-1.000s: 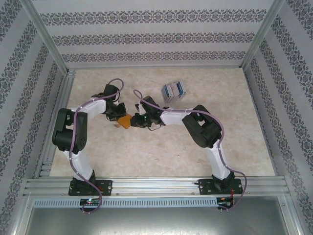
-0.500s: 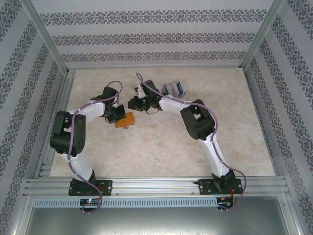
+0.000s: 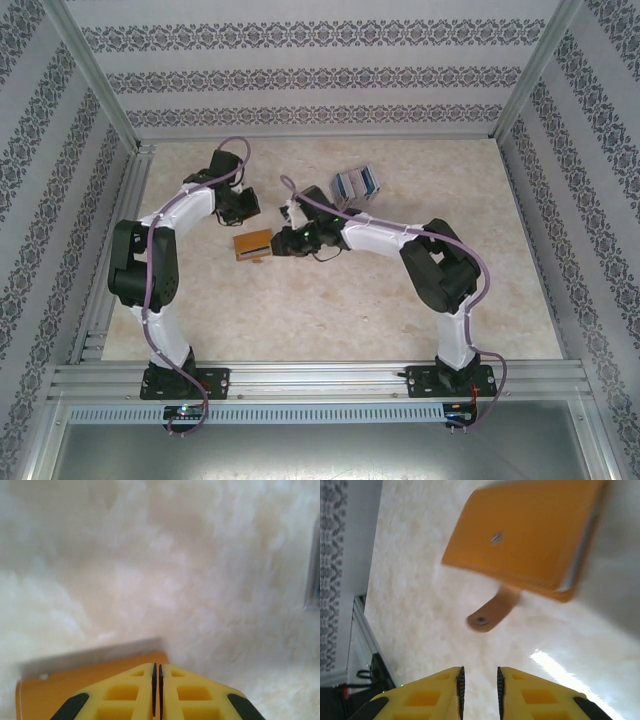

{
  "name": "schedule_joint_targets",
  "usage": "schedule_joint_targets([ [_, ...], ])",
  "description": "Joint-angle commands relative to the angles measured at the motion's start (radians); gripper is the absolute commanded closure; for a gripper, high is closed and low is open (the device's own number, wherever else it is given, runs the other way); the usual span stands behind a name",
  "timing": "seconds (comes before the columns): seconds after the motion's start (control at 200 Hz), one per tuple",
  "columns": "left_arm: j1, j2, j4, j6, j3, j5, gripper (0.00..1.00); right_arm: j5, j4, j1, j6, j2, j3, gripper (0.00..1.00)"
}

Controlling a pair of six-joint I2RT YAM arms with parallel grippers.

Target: Put the credit cards into the card holder

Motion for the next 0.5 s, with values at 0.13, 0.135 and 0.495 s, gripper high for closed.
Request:
schedule_joint_targets([
  [0.13, 0.063, 0.093, -0.072, 0.041, 0.018, -0.076, 0.9, -0.037, 0.005, 0.129, 0.02, 0.115, 0.148, 0.72],
  [0.135, 0.063, 0.093, -0.07, 0.04, 0.015, -0.077, 0.9, -0.038, 0.005, 0.13, 0.021, 0.117, 0.153, 0.72],
  [0.495, 0.078, 0.069, -0.042, 0.05, -0.131, -0.079, 0.92, 0.082, -0.074, 0.146, 0.018, 0.253, 0.3, 0.71],
])
